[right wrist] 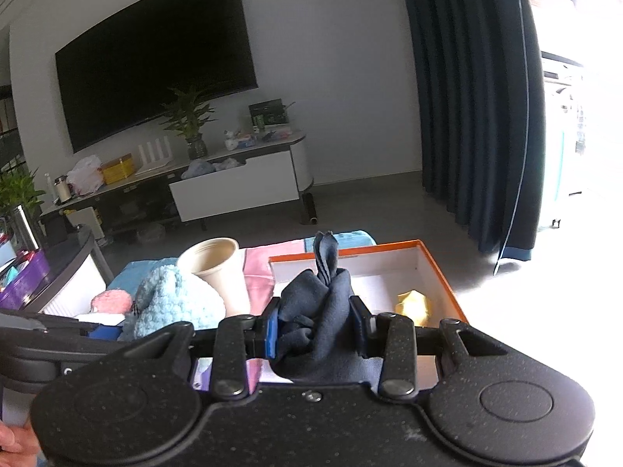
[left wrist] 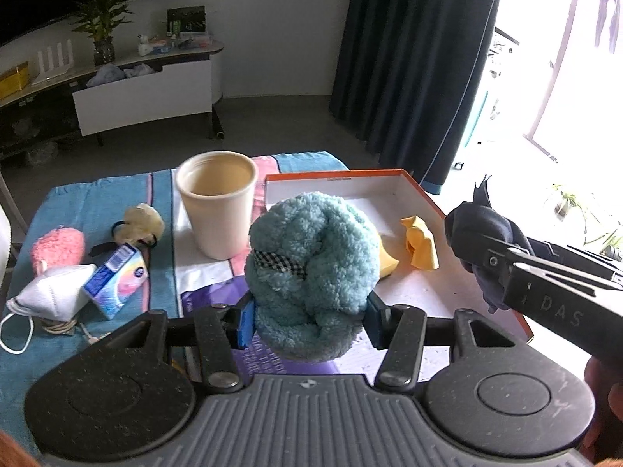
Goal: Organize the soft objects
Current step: 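Carry the fuzzy ball and navy cloth in both tools over the white box, then open both tools to drop the fuzzy ball and navy cloth into the box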
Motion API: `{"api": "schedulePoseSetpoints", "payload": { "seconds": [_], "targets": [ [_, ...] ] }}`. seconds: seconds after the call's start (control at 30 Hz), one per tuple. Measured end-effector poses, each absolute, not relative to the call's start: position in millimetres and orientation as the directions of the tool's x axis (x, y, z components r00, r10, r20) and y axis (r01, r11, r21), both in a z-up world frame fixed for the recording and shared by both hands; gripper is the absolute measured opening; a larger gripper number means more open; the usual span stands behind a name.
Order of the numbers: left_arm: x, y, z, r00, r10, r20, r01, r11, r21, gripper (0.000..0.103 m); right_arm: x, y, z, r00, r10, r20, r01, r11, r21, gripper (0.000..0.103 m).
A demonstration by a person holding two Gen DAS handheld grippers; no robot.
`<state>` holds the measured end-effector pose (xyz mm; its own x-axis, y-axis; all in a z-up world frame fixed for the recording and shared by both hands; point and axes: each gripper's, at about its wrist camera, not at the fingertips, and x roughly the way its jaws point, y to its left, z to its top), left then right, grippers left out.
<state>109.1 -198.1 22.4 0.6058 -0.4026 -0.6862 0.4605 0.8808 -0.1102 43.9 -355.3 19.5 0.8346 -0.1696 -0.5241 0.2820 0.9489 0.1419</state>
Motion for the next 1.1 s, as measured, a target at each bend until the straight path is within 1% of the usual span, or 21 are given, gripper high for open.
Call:
{"api": "schedulePoseSetpoints", "payload": {
  "seconds": [0.63,1.1],
  "targets": [
    [114,-244,7,0.524,-0.437,-0.731,0.530,0.839,-0.122,0.054,36,-398,4,0.804,-0.223,-0.551,0.363,0.918,0.158,0.045],
    [114,-269,-6,0.489,-0.435,-0.756,0.544,0.830,-0.126,0.055,36,-412,-3,0.784,-0.252,-0.567,0.401,0.903,0.153,0.046]
  ]
}}
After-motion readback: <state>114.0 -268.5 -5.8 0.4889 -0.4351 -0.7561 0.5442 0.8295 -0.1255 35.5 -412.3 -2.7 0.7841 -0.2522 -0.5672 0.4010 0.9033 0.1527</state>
